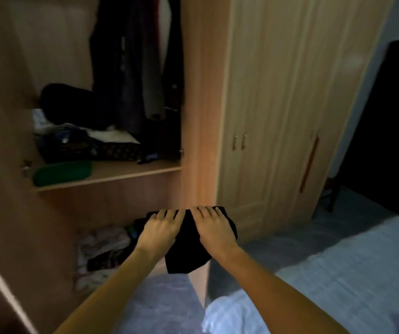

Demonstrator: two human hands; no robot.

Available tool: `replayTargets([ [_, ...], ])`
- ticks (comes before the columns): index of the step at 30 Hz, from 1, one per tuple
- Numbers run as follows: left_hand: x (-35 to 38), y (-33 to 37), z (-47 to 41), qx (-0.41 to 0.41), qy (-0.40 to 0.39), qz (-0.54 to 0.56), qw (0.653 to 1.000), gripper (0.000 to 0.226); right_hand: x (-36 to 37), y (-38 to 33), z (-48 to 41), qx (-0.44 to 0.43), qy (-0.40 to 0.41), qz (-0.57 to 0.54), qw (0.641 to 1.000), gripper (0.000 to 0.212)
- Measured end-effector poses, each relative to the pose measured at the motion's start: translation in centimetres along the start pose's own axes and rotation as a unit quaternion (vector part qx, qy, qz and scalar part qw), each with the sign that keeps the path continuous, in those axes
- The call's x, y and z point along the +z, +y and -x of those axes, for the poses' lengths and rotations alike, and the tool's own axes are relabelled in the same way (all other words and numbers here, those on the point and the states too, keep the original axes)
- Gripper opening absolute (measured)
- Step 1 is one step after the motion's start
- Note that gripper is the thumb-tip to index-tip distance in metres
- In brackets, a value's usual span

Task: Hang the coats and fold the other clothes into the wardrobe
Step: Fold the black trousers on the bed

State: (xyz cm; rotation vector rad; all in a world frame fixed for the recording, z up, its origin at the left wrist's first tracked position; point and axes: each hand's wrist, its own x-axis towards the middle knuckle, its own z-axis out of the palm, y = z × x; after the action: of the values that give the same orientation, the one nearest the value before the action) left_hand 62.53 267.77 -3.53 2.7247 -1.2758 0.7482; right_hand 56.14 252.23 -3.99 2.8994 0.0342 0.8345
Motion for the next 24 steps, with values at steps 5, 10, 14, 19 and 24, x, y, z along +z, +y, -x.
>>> replayTargets([
  [5,0.8,-6.8,0.0,-0.073,-0.039,-0.057,0.995,0.068,4.3,-3.4,-7.1,-0.071,0.006,-0.058,0.996,0.048],
  [10,2.4,-11.8,-2.2,-0.142,-0.065,-0.108,0.982,0.057,8.7,-4.4,-14.2,-0.134,0.01,-0.103,0.986,0.045],
  [14,3.1,-14.9,-5.1,-0.189,-0.074,-0.134,0.97,0.058,11.2,-4.4,-19.9,-0.175,0.03,-0.134,0.975,0.048],
  [19,4.2,-19.4,-7.6,-0.222,-0.072,-0.152,0.96,0.057,13.6,-5.1,-25.7,-0.21,0.034,-0.182,0.96,0.061],
  [24,5.6,-24.6,-8.7,-0.251,-0.072,-0.165,0.951,0.062,16.2,-7.6,-31.2,-0.238,0.043,-0.194,0.951,0.069],
])
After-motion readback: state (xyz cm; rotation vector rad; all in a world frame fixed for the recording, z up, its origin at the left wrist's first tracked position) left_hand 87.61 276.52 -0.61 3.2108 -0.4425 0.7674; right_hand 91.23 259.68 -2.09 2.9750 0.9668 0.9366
